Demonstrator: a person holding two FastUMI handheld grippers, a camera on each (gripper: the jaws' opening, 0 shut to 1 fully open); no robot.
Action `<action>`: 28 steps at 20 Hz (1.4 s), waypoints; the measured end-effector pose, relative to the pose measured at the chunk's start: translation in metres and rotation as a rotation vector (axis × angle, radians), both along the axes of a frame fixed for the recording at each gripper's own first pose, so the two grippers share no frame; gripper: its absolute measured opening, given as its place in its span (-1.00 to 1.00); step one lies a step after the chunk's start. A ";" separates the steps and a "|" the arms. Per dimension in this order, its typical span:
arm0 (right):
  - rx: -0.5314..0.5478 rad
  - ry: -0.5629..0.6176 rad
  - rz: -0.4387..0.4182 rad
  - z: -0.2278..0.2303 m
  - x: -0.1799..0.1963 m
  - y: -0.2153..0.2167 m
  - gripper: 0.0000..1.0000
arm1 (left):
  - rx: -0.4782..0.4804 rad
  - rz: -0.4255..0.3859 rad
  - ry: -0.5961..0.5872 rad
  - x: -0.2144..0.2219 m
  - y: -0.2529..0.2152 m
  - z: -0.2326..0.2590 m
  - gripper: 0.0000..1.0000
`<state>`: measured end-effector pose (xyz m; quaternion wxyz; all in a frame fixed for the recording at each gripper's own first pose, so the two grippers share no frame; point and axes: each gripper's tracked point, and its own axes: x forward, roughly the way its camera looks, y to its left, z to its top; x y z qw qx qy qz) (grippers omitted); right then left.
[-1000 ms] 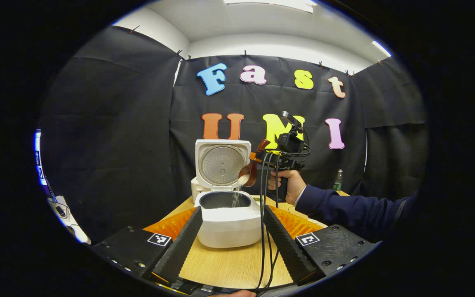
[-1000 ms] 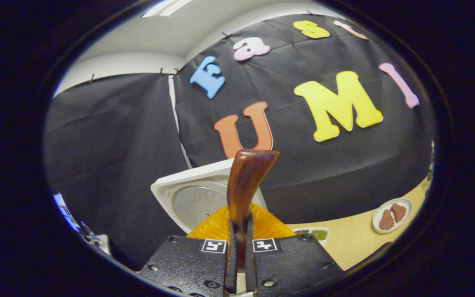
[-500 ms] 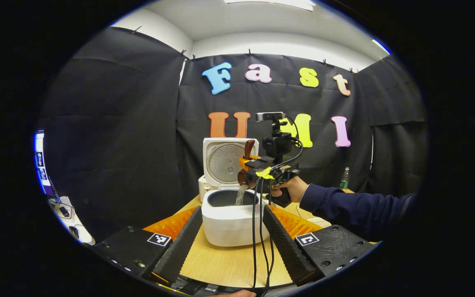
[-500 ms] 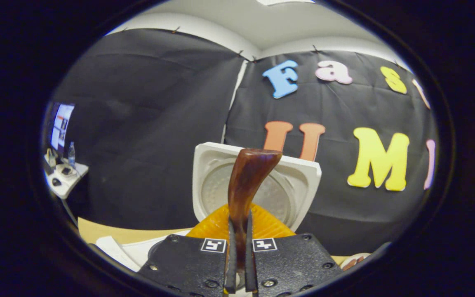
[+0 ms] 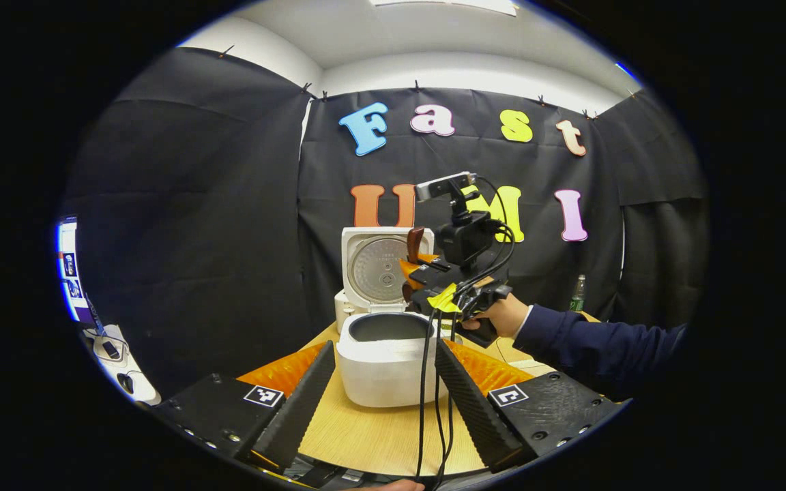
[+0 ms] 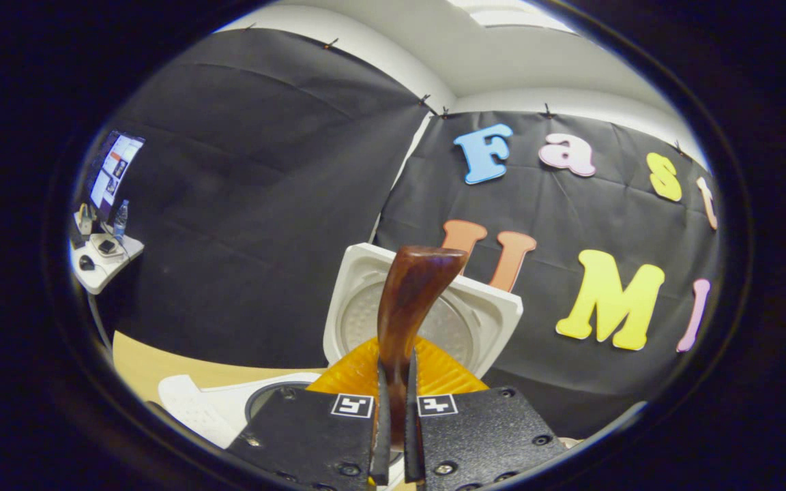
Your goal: Close the left gripper, press the button to open the rice cooker; take a wooden spoon from the chopstick holder with the right hand, scoop a spoonful of rice and pour it into the rice cooker, then put the wooden spoon back into the chopstick holder.
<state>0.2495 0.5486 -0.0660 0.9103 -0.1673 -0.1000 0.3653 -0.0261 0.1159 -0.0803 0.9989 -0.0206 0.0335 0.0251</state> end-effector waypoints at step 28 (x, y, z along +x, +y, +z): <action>0.278 0.264 -0.483 0.000 -0.043 -0.442 -0.65 | 0.053 -0.157 -0.135 0.101 -0.148 0.042 0.89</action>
